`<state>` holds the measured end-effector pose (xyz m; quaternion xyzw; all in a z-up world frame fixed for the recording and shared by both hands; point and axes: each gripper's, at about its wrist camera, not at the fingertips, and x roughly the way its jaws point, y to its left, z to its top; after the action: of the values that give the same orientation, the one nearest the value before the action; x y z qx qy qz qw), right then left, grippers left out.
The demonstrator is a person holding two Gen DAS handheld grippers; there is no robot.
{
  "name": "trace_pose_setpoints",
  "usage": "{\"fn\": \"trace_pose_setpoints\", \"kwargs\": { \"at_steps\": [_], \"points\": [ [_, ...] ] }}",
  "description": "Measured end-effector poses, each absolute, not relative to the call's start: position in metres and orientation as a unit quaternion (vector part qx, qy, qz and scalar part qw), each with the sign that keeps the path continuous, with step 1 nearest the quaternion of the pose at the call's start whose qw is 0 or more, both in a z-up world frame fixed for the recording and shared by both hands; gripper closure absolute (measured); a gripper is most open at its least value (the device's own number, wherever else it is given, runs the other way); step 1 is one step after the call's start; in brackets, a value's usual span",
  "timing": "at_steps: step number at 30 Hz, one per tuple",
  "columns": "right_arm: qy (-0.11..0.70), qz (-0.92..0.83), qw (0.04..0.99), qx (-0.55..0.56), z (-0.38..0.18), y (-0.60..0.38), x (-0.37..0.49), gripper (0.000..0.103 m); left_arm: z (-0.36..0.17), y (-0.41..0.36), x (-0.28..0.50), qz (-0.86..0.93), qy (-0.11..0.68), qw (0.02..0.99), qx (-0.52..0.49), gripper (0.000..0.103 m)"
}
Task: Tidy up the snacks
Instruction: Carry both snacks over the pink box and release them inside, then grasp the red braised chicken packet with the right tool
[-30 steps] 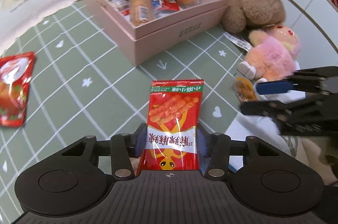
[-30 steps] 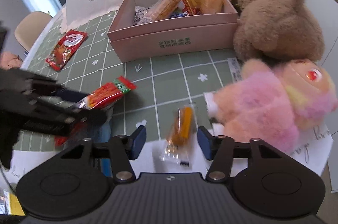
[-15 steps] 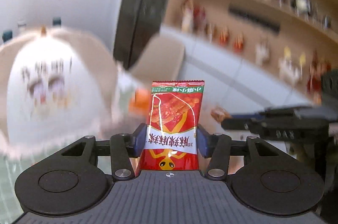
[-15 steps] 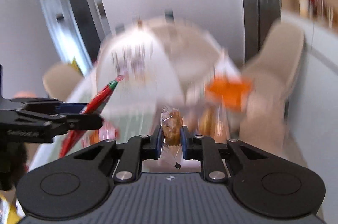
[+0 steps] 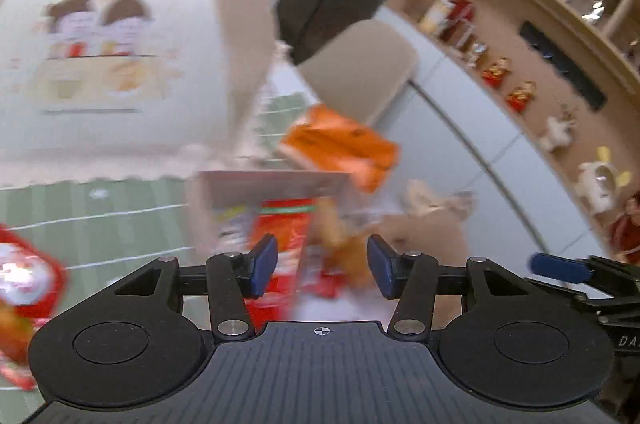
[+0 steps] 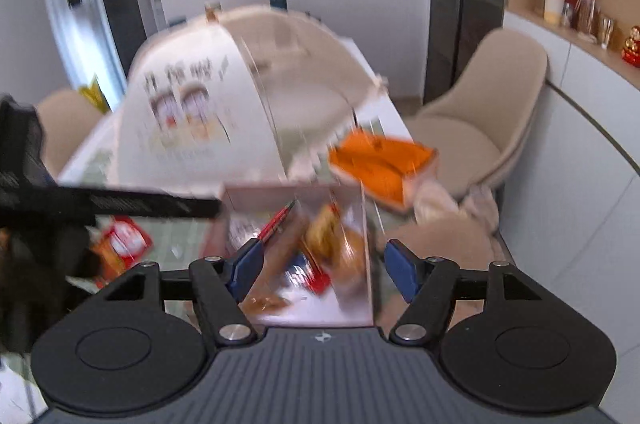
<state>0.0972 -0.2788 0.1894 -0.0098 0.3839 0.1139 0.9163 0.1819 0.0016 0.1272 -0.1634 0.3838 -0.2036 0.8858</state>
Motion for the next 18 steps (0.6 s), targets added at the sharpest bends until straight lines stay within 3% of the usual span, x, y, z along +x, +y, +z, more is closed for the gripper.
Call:
{"fn": "trace_pose_setpoints", "kwargs": {
  "at_steps": [4, 10, 15, 18],
  "points": [
    [0.405, 0.124, 0.906, 0.009, 0.168, -0.277, 0.082, 0.033, 0.118, 0.056, 0.179, -0.128, 0.378, 0.911, -0.106, 0.049],
    [0.473, 0.152, 0.867, 0.030, 0.114, -0.249, 0.067, 0.031, 0.071, 0.154, 0.183, 0.013, 0.422, 0.898, -0.120, 0.049],
    [0.512, 0.171, 0.842, 0.011, 0.090, -0.220, 0.048, 0.031, 0.042, 0.166, 0.177, 0.012, 0.444, 0.891, -0.091, 0.044],
    [0.528, 0.190, 0.828, 0.008, 0.083, -0.205, 0.036, 0.031, 0.042, 0.156, 0.161, -0.008, 0.445, 0.894, -0.061, 0.046]
  ]
}}
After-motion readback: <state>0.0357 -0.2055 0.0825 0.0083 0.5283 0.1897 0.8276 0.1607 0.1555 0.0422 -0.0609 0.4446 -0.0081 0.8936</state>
